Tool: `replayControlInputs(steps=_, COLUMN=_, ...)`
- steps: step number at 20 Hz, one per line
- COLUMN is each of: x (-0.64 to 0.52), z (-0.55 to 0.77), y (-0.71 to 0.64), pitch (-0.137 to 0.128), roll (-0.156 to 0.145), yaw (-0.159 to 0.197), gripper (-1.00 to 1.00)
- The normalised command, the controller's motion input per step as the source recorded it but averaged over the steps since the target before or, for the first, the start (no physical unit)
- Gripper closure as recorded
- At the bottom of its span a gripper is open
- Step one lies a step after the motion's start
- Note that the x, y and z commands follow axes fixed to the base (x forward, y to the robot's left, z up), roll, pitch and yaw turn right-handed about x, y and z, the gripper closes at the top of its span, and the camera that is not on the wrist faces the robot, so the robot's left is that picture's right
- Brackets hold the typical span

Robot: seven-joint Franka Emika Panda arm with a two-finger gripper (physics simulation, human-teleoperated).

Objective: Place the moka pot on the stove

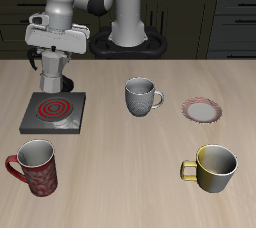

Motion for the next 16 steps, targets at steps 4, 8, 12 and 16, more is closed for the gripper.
replayControlInputs(steps=4, x=0.12, z=-0.10, y=0.01, pitch=0.017, roll=-0.008, yaw=-0.008, gripper=1.00)
replayControlInputs(steps=8, x=0.07, z=-0.07, y=-0.02, pitch=0.008, roll=-0.017, yaw=-0.015, gripper=1.00)
replayControlInputs(steps=12, x=0.13, z=-0.03, y=-0.13, pitch=0.005, roll=-0.040, yaw=-0.023, gripper=1.00)
replayControlInputs(steps=16, x=0.14, z=0.00, y=0.01, pitch=-0.011, roll=-0.008, yaw=-0.013, gripper=1.00)
